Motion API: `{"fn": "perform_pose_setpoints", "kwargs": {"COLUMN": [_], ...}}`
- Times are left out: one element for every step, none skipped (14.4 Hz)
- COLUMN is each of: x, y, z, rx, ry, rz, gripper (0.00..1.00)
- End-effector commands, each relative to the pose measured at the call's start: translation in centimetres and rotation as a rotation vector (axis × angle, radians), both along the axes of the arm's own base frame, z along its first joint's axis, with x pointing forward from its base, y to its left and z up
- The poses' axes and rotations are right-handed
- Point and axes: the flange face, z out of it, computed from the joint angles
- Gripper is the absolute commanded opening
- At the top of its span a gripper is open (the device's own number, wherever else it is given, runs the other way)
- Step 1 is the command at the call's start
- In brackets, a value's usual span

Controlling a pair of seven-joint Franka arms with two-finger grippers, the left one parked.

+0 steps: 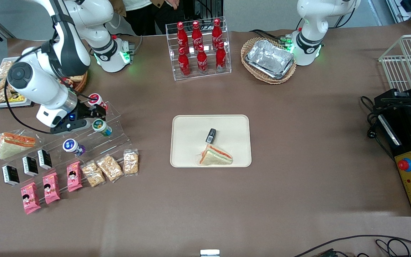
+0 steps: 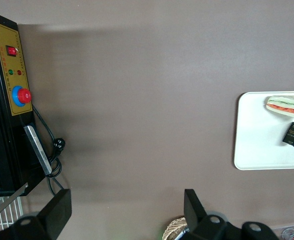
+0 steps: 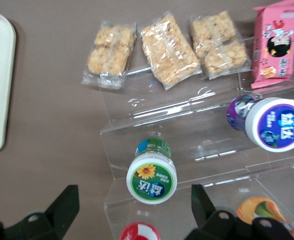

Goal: Place green gum on tray
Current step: 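Lower the right gripper and close it on the green-lidded tub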

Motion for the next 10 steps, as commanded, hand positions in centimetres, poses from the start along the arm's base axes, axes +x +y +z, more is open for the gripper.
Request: {"fn": "perform_pose_setpoints", "kwargs": {"x": [-0.5,-0.8,-1.2,-1.6,-1.9,-2.2,-2.3,-2.4,-2.4,-2.4], "y": [-0.2,-0.2,-0.3,-0.3,-0.4,-0.5,-0.5,-0.5,-0.5,-0.5], "z": [-2.4,-3.4,-4.9,-6.0,-6.9,-7.6,-7.6,-7.8,-7.9,-8.1], "rx": [-0.003,-0.004,-0.004,-0.005,-0.006,-0.007,-0.007,-0.007,-0.008,-0.008], "ry": [0.002,-0.002,-0.004,-0.007,-0.007,-0.004,-0.009,-0.006,-0.005,0.000], "rz": [0.040,0.052,0.075,0.092,0.101,0.102,0.106,0.106,0.106,0.106], "gripper": [1.00,1.00,1.00,1.00,1.00,1.00,1.00,1.00,1.00,0.97]}}
